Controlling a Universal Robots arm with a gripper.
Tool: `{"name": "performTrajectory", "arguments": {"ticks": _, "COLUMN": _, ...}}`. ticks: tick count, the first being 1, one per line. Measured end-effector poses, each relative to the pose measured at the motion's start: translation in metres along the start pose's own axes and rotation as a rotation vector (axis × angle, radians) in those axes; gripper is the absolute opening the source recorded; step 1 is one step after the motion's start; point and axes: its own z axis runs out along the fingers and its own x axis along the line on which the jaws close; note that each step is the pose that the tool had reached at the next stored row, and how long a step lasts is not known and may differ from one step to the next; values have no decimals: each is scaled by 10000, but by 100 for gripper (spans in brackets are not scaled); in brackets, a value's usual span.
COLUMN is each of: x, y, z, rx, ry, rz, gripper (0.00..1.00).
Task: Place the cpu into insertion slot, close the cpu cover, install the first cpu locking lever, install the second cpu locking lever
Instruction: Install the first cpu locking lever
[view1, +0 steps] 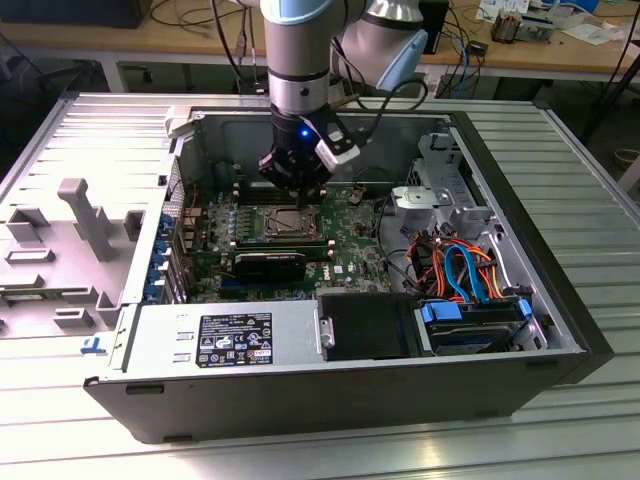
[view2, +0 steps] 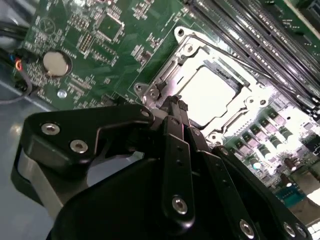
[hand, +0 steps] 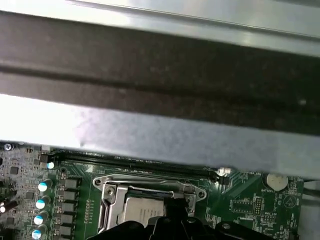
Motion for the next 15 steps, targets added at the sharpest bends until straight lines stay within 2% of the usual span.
{"name": "performTrajectory", "arguments": {"ticks": 5, "x": 1, "y": 1, "z": 20, "rx": 51, "ry": 39, "rz": 836, "gripper": 11}}
{"name": "performTrajectory", "arguments": {"ticks": 6, "x": -4, "y": 0, "z": 23, "rx": 41, "ry": 143, "rz": 849, "gripper": 11}}
{"name": "performTrajectory", "arguments": {"ticks": 7, "x": -9, "y": -1, "z": 25, "rx": 31, "ry": 286, "rz": 847, "gripper": 11}}
{"name": "performTrajectory", "arguments": {"ticks": 8, "x": -15, "y": -2, "z": 26, "rx": 18, "ry": 473, "rz": 842, "gripper": 11}}
{"name": "performTrajectory", "arguments": {"ticks": 13, "x": -17, "y": -7, "z": 26, "rx": 33, "ry": 492, "rz": 839, "gripper": 11}}
{"name": "performTrajectory", "arguments": {"ticks": 15, "x": -12, "y": -55, "z": 26, "rx": 36, "ry": 493, "rz": 850, "gripper": 11}}
